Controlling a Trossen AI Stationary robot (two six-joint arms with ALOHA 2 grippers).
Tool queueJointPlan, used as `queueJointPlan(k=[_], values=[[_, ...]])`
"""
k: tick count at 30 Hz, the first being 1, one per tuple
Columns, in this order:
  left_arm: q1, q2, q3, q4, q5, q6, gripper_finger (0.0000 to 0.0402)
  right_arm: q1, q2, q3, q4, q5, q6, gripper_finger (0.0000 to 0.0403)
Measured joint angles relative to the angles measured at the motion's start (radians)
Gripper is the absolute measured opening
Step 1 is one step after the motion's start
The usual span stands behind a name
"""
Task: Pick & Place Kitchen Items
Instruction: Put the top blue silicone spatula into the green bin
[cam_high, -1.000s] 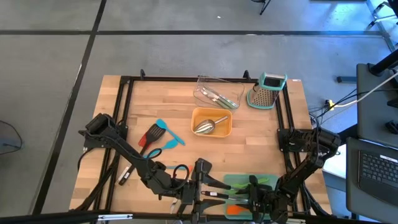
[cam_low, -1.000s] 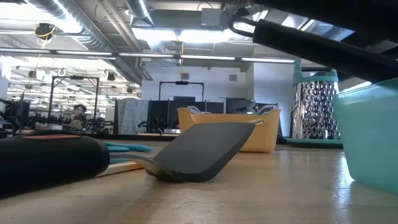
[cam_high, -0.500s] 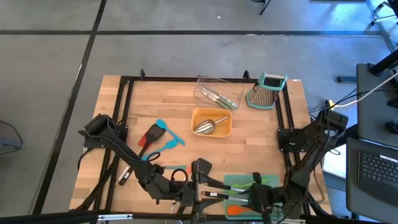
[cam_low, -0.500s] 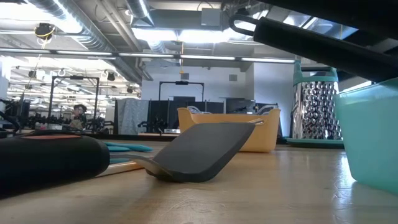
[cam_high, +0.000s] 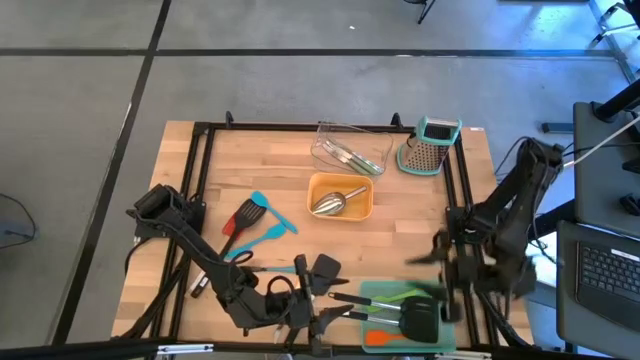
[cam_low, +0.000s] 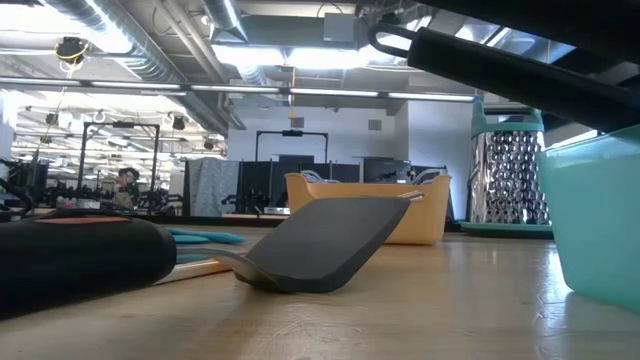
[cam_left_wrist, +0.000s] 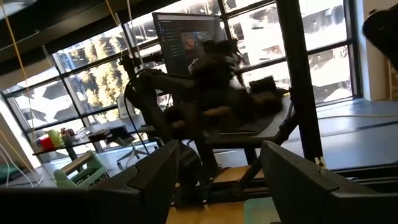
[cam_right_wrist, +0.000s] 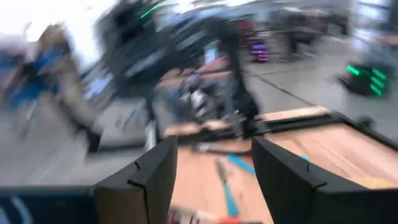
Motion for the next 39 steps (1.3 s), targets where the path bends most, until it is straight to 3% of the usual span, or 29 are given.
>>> queueJointPlan(k=[2, 4, 9, 14, 21, 25, 28, 32, 36, 39], values=[[-0.003, 0.000, 0.000, 0.000, 0.000, -0.001, 0.0221, -0.021, -0.056, 0.000, 0.010, 0.034, 0.027, 0.0207], [-0.004, 0.000, 0.000, 0.001, 0.001, -0.001, 0.0221, -0.045, -0.118, 0.000, 0.010, -0.042, -0.063, 0.0207], [-0.007, 0.000, 0.000, 0.001, 0.008, -0.005, 0.0221, -0.157, -0.198, 0.000, -0.011, -0.467, -0.219, 0.0207], [-0.013, 0.000, 0.000, 0.001, 0.010, -0.019, 0.0221, -0.324, -0.168, 0.000, -0.092, -0.916, -0.158, 0.0207], [-0.031, 0.000, 0.000, -0.024, -0.008, -0.059, 0.0221, -0.477, -0.005, 0.000, -0.035, -1.266, -0.166, 0.0207], [-0.068, -0.003, 0.000, -0.053, -0.206, -0.080, 0.0221, -0.545, 0.045, 0.000, 0.004, -1.459, -0.199, 0.0207], [-0.106, -0.006, 0.000, -0.102, -0.405, -0.084, 0.0221, -0.603, 0.048, -0.023, 0.003, -1.478, -0.201, 0.0207], [-0.128, -0.006, 0.000, -0.153, -0.587, -0.121, 0.0221, -0.685, 0.049, -0.079, 0.031, -1.366, -0.127, 0.0207], [-0.128, -0.006, -0.005, -0.297, -0.602, -0.279, 0.0221, -0.755, 0.049, -0.138, 0.050, -1.333, -0.096, 0.0207], [-0.124, -0.006, -0.005, -0.570, -0.502, -0.585, 0.0221, -0.779, 0.049, -0.174, 0.055, -1.368, -0.098, 0.0207]])
